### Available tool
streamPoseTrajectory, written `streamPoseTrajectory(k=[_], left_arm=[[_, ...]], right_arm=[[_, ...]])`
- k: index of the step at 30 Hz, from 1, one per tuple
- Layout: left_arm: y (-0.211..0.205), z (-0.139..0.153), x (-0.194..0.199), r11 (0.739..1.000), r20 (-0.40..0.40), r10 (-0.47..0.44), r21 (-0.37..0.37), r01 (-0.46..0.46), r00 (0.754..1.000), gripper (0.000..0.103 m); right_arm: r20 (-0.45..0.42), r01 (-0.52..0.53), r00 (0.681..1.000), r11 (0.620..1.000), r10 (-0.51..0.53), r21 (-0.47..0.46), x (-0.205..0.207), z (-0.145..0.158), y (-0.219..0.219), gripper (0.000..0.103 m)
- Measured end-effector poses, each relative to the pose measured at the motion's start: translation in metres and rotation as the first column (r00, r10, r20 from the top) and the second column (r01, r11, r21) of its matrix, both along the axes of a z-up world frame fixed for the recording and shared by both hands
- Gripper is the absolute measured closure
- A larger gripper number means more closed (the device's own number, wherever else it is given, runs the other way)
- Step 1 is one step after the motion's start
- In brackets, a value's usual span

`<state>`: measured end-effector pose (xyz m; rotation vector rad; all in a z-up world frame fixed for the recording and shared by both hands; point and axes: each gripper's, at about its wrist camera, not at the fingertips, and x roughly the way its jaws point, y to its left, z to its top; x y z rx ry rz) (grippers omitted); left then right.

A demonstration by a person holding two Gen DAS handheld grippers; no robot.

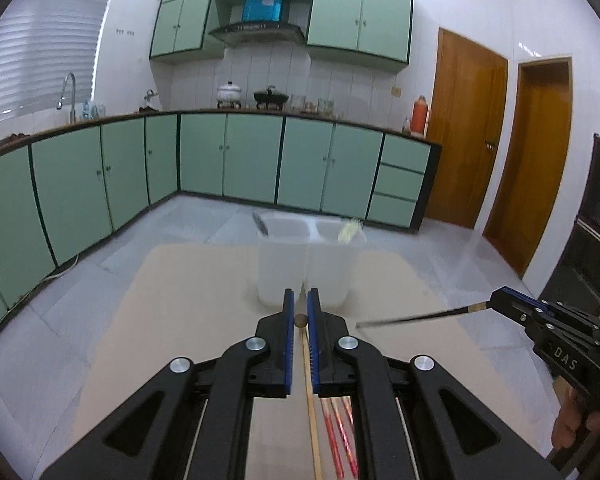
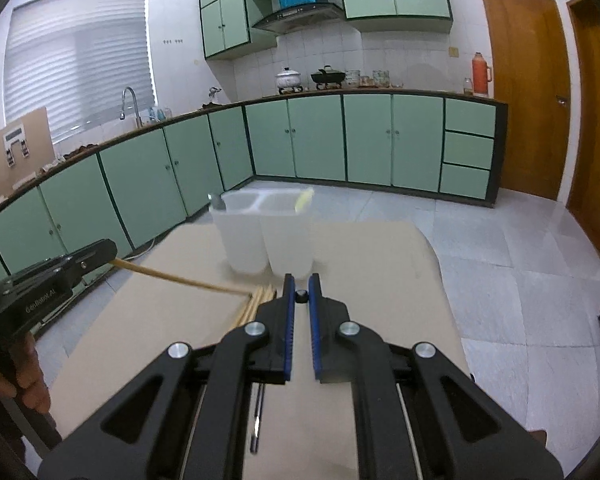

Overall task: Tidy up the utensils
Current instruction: 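Carry both chopsticks up and drop them into the white holder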

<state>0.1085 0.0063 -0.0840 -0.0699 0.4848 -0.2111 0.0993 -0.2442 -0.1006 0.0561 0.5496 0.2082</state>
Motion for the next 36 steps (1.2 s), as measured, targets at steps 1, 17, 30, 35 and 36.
streamPoseTrajectory(k=[1,17,30,35,36], left_arm=[[0.0,0.004,0.003,1.0,0.009,0.001,-0.003,-0.001,1.0,0.097],[0.004,0.047,0.044,0.999,0.065,-0.017,-0.034,0.02,0.998,0.097],[0.008,0.107,0.057,0.998,0.187,-0.025,-0.047,0.035,0.982,0.097],[0.009,0.135,0.068,0.998,0.251,-0.014,-0.05,0.028,0.968,0.097],[0.009,0.138,0.071,0.998,0.259,-0.011,-0.052,0.025,0.966,0.097]], right_arm=[[-0.001,-0.004,1.0,1.0,0.004,-0.004,0.006,0.006,0.001,0.097],[0.006,-0.117,0.993,0.993,0.117,-0.008,0.074,0.07,0.017,0.097],[0.109,-0.155,0.983,0.987,0.151,0.031,0.109,0.141,0.012,0.097],[0.169,-0.149,0.976,0.988,0.139,0.049,0.133,0.17,0.009,0.097],[0.177,-0.145,0.975,0.988,0.134,0.051,0.138,0.173,0.009,0.097]])
